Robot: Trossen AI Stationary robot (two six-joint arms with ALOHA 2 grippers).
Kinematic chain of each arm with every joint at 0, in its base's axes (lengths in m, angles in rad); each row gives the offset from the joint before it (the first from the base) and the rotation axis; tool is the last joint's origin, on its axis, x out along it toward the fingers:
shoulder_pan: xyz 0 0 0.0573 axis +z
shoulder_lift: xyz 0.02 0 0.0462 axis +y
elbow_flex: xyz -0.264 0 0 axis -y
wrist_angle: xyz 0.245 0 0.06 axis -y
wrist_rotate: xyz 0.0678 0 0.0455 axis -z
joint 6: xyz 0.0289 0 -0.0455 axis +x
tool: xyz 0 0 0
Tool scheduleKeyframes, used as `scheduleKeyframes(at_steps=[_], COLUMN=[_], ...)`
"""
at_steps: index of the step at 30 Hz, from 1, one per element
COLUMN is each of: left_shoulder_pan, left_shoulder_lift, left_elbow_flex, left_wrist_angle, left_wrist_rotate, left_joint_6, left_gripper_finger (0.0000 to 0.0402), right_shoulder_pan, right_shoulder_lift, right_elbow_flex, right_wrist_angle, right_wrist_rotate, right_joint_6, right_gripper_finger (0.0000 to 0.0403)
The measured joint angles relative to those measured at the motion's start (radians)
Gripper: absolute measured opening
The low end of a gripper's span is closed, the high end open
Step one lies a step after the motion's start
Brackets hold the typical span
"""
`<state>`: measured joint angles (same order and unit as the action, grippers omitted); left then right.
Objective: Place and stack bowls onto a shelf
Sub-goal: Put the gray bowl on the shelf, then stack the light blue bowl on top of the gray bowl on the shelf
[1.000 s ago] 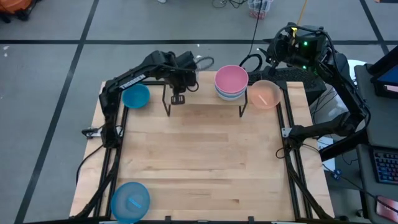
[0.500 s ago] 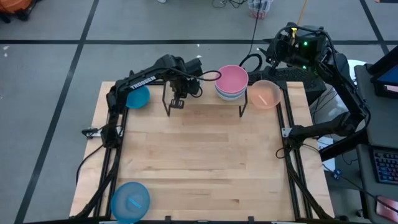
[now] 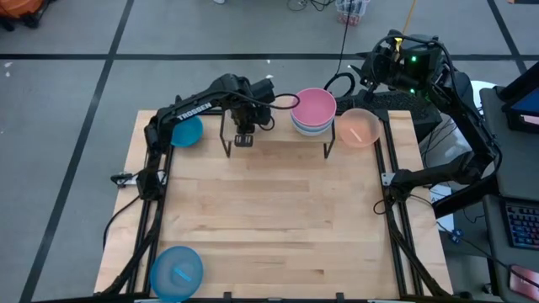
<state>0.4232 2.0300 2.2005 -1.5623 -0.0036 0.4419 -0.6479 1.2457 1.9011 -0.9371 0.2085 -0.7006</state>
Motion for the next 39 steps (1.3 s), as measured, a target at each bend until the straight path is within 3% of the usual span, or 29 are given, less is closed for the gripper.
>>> scheduleKeyframes(at_steps=[13,23,33,39], left_shoulder_pan=[-0.041,-0.087,-0.127,-0.164], left_shoulder_lift=[0.0,0.0,-0.014,-0.124], left_elbow_flex=[0.0,0.0,0.0,0.0], left_wrist_angle=[-0.008,-0.008,-0.008,-0.009], left_wrist_rotate=[-0.026,-0.375,-0.363,-0.362], left_joint_6=[-0.076,-0.002,-0.022,-0.13], left_gripper_finger=[0.0057,0.0058,0.0058,0.0058], right_shoulder_pan=[0.0,0.0,0.0,0.0], right_shoulder_lift=[0.0,0.0,0.0,0.0], right_elbow_flex=[0.0,0.0,0.0,0.0], right_wrist_angle=[0.012,0.013,0.013,0.013], right_wrist_rotate=[0.0,0.0,0.0,0.0], right_joint_6=[0.0,0.0,0.0,0.0], right_gripper_finger=[0.0141,0.0141,0.0141,0.0141])
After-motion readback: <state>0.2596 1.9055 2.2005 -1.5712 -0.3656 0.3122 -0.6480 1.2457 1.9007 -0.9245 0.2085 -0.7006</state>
